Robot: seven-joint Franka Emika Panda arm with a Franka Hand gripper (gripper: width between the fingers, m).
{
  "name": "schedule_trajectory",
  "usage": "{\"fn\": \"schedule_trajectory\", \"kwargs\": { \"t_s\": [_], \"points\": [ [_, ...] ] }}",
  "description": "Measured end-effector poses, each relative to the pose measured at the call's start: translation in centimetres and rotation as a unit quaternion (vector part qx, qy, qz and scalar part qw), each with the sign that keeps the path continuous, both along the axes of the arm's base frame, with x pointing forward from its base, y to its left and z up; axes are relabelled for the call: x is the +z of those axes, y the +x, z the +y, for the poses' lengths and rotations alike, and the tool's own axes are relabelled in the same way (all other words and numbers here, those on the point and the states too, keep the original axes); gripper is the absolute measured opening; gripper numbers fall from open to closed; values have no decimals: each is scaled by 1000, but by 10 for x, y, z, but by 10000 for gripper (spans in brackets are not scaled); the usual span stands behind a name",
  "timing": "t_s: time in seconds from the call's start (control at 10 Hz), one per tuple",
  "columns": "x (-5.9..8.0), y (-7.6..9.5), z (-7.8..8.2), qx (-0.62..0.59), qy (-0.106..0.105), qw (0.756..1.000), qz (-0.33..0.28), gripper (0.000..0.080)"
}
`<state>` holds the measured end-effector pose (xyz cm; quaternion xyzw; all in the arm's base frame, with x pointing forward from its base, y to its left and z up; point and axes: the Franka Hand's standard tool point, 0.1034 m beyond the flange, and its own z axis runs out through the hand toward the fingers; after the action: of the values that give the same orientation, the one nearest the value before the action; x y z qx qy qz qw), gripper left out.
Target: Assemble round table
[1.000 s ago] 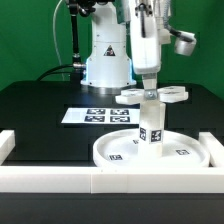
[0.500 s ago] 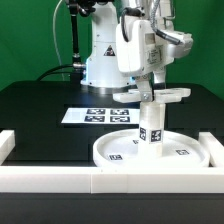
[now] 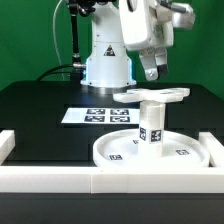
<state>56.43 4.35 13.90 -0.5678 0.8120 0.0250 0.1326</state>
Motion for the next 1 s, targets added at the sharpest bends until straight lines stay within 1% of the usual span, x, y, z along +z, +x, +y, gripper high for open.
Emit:
{"fn": "schedule_trajectory", "kwargs": {
  "t_s": [0.2, 0.3, 0.5, 0.6, 0.7, 0.9, 1.0],
  "points": [
    [-1, 0, 1, 10, -2, 1000, -1, 649],
    [-4, -1, 1, 77, -16, 997, -11, 649],
    [-6, -1, -2, 208, -42, 976, -35, 649],
    [-6, -2, -1, 235, -49, 970, -37, 649],
    [-6, -2, 2, 276, -60, 958, -42, 649],
    [-7, -2, 0, 342, -72, 935, -55, 649],
    [-7, -3, 0, 389, -80, 916, -60, 649]
  ]
}}
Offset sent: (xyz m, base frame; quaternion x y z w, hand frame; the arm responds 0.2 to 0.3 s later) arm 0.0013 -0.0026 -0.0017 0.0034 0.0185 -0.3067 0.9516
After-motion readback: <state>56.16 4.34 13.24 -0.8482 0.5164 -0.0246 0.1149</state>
